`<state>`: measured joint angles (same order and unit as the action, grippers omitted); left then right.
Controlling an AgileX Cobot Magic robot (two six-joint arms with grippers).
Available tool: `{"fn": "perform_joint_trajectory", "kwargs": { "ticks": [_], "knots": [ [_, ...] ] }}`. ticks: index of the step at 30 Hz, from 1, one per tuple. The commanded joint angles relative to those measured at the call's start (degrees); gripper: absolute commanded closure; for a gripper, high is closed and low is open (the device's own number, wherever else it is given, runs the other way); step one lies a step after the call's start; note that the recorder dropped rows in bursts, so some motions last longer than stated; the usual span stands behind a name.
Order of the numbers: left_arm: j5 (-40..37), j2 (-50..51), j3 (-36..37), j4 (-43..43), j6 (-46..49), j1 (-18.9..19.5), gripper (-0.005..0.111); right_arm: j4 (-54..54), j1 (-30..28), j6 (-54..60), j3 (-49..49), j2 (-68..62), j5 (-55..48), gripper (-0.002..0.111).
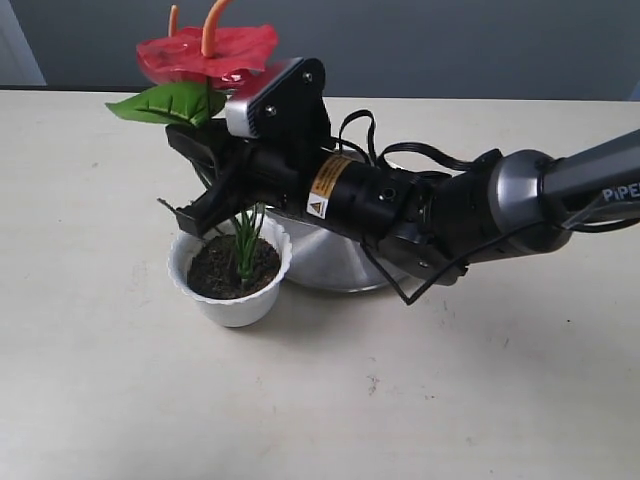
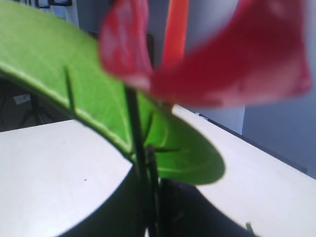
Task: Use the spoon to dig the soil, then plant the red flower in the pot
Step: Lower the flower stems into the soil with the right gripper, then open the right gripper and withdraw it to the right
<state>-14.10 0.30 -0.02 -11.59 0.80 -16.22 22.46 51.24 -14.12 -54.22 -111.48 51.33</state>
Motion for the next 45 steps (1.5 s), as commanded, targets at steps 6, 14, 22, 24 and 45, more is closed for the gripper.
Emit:
{"fn": "perform_joint_trajectory", "kwargs": {
  "ticks": [6,14,22,24,45],
  "knots": [
    [0.3,-0.3,0.0,0.1,-0.2,-0.5,0.106,3.4,0.2,-1.1,1.9,-2.4,-15.9,0.079],
    [0.3,-0.3,0.0,0.1,-0.2,-0.5,0.106,2.5,0.2,-1.1,1.9,0.2,-17.3,0.077],
    [0.3,-0.3,0.0,0.1,-0.2,-0.5,0.106,1.7,0.2,-1.1,1.9,1.9,-22.0,0.059],
    [0.3,-0.3,0.0,0.1,-0.2,-0.5,0.106,2.0,0.2,-1.1,1.9,2.5,-23.2,0.059],
    [0.3,-0.3,0.0,0.1,-0.2,-0.5,0.106,4.6,0.2,-1.1,1.9,6.1,-32.6,0.059]
  ]
}}
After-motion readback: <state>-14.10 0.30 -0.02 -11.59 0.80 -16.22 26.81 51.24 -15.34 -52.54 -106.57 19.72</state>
